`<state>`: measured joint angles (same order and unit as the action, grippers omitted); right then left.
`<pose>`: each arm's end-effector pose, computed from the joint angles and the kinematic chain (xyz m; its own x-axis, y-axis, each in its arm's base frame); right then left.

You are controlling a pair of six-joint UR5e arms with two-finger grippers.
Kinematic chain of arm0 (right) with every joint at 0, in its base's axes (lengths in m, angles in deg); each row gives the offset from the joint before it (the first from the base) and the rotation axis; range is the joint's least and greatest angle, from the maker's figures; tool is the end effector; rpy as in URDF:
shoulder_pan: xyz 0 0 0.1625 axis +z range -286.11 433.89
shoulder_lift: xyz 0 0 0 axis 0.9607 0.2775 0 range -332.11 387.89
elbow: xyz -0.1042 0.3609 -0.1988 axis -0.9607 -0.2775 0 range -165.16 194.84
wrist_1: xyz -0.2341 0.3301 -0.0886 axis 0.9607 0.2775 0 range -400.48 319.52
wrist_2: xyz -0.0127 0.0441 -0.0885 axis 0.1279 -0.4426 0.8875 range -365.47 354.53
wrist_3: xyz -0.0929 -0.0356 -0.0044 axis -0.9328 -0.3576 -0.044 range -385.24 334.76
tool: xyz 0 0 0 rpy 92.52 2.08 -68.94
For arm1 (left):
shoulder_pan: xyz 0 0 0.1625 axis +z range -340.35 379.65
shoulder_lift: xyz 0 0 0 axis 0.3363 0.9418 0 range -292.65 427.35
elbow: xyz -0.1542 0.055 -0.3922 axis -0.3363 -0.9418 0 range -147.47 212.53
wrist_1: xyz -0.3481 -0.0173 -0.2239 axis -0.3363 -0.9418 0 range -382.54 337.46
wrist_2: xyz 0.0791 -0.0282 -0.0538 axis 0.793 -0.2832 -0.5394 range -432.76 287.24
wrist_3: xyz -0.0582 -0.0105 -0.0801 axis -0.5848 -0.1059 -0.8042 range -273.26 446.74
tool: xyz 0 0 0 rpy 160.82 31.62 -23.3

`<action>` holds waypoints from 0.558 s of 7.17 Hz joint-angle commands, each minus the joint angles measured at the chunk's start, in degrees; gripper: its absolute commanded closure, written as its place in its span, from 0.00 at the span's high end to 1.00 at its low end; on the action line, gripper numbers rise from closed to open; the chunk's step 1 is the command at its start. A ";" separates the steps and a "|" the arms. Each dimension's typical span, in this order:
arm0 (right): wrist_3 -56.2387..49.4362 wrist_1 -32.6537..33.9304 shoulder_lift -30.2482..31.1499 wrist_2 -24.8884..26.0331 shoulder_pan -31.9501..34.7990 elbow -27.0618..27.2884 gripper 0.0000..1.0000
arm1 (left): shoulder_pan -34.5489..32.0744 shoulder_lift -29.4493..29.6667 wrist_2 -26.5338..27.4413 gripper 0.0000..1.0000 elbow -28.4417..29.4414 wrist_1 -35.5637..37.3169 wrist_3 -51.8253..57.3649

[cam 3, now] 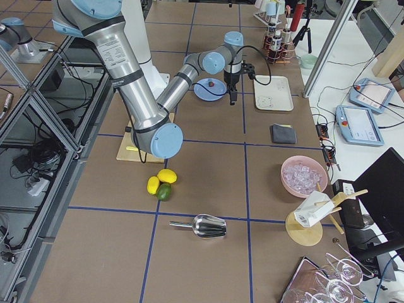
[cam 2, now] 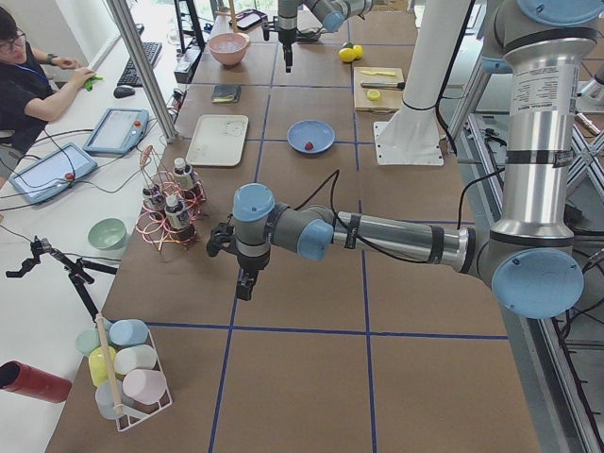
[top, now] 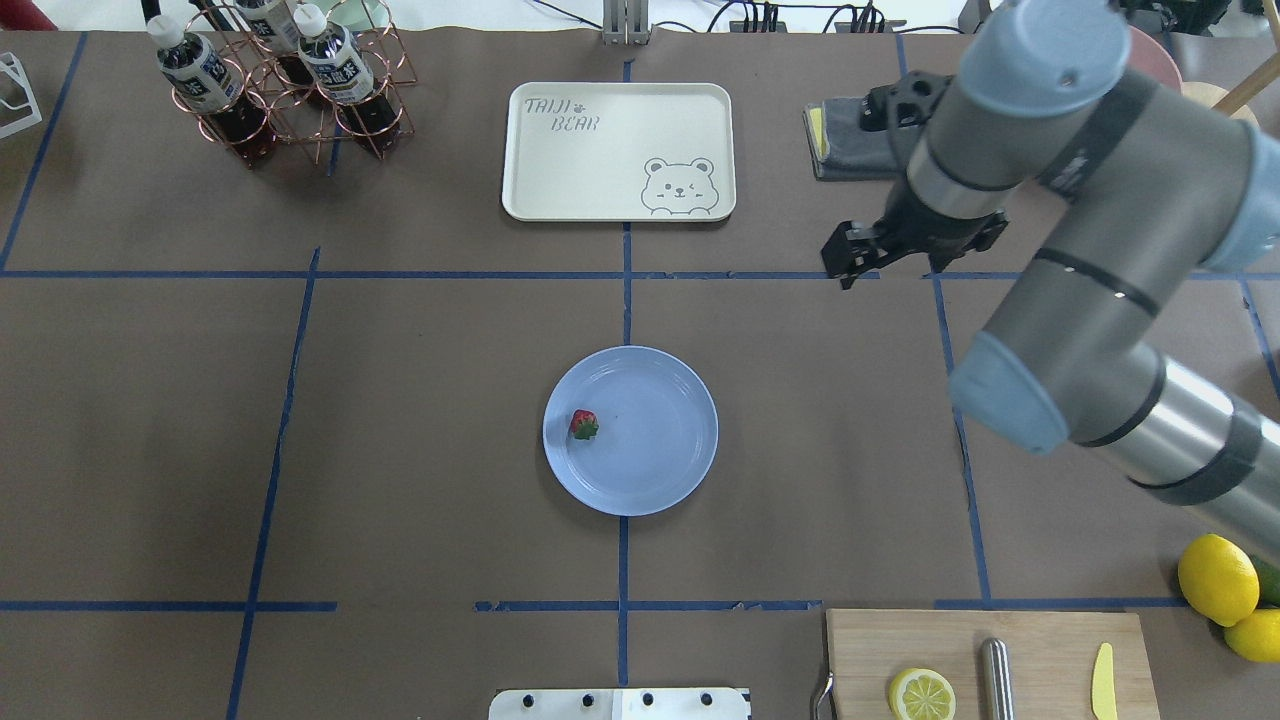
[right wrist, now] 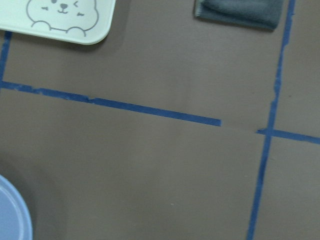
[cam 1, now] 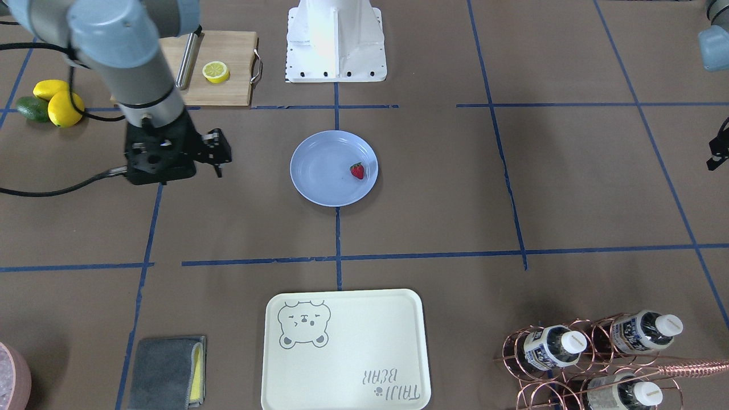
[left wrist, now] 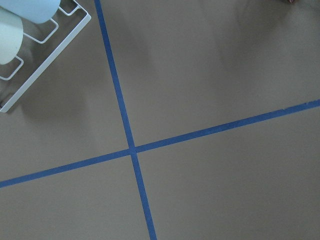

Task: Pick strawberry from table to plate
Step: 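Open the right gripper to drop the strawberry and withdraw the arm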

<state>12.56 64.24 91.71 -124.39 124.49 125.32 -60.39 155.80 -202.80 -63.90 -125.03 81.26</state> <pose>-0.3071 -0.5079 0.2798 0.7363 -0.1931 0.6486 0.1104 0.9799 0.1664 0.0177 -0.5018 0.5969 0.7332 0.2302 -0.6398 -0.0953 0.9664 0.2386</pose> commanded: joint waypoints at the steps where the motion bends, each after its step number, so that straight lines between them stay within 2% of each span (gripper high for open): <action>1: -21.19 0.48 11.71 -9.19 14.37 1.40 1.00 | -1.60 -0.22 -2.94 1.00 1.95 -0.34 0.65; 4: -44.86 0.21 26.84 -14.48 29.68 -1.39 1.00 | -1.78 -0.13 -2.94 1.00 2.03 -0.08 0.65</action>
<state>-23.24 64.56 112.64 -136.58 147.94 125.48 -62.06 155.66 -205.69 -61.96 -125.20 81.90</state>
